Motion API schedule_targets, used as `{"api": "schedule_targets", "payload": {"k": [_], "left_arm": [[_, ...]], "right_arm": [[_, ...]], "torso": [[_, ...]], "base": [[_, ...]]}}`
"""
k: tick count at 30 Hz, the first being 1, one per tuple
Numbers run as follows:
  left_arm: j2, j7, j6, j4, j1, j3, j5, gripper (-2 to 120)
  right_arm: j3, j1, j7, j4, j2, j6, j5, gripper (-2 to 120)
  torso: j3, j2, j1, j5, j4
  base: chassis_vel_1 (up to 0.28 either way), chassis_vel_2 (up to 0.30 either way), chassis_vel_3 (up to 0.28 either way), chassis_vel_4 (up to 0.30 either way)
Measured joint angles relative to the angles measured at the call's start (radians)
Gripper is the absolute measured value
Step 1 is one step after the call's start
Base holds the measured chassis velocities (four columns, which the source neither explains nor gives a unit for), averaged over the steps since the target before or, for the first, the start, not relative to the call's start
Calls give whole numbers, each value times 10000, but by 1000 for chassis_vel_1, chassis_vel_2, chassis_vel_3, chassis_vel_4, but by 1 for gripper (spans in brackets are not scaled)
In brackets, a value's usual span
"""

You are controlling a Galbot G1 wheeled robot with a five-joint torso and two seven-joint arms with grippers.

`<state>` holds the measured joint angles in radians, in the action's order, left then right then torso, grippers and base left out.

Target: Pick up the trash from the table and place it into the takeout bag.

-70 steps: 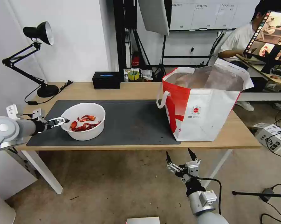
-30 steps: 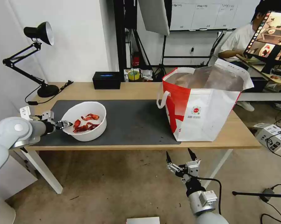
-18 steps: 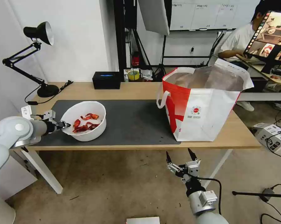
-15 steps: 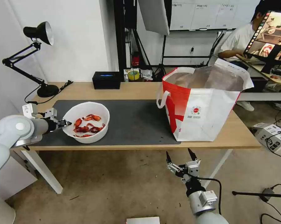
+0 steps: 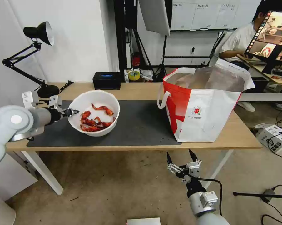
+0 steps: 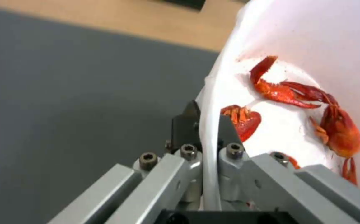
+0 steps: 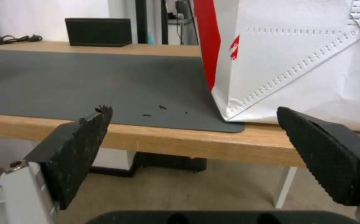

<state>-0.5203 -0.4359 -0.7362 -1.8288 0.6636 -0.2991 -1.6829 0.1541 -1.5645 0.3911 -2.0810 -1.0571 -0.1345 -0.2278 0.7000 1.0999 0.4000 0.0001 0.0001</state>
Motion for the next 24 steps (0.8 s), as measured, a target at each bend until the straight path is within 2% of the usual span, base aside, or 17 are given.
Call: {"api": "schedule_targets", "payload": {"k": [2, 9, 12, 14, 16, 18, 21, 22, 24], "left_arm": [[0, 33, 0, 2, -137, 59, -6, 0], [-314, -41, 1, -19, -1567, 1041, -43, 0], [-991, -301, 2, 13, -2818, 1980, -51, 0], [-1107, -325, 3, 39, -3002, 2120, -54, 0], [-1659, -507, 7, 216, -3928, 2934, -89, 0], [-1792, -524, 7, 270, -4131, 3123, -100, 0], [-2397, -685, 23, 637, -4938, 3801, -114, 0], [-2397, -685, 23, 637, -4938, 3801, -114, 0], [-2827, -770, 77, 890, -5390, 4071, -116, 0]], "right_arm": [[0, 0, 0, 0, 0, 0, 0, 100], [0, 0, 0, 0, 0, 0, 0, 100], [0, 1, 0, 0, 0, 0, 0, 100], [0, 1, 1, 0, 0, 0, 0, 100], [0, 0, 1, 0, 0, -1, 0, 100], [0, 0, 0, 0, 0, 0, 0, 100], [0, 0, -1, 0, 0, 0, 0, 100], [0, 0, -1, 0, 0, 0, 0, 100], [0, 1, -1, 0, 0, -1, 0, 100]], "torso": [[0, 0, 0, 0, 0], [0, 0, 0, 0, 0], [0, -1, 0, 1, -1], [0, -1, 1, 0, -3], [1, 0, 2, 2, -3], [1, 0, 2, 1, -3], [0, 0, 2, 1, -1], [0, 0, 2, 1, -1], [0, 0, 2, 1, -1]], "base": [[0, 0, 0, 0], [0, 0, 0, 0], [0, 0, 0, 0], [0, 0, 0, 0], [0, 0, 0, 0], [0, 0, 0, 0], [0, 0, 0, 0], [0, 0, 0, 0], [0, 0, 0, 0]]}}
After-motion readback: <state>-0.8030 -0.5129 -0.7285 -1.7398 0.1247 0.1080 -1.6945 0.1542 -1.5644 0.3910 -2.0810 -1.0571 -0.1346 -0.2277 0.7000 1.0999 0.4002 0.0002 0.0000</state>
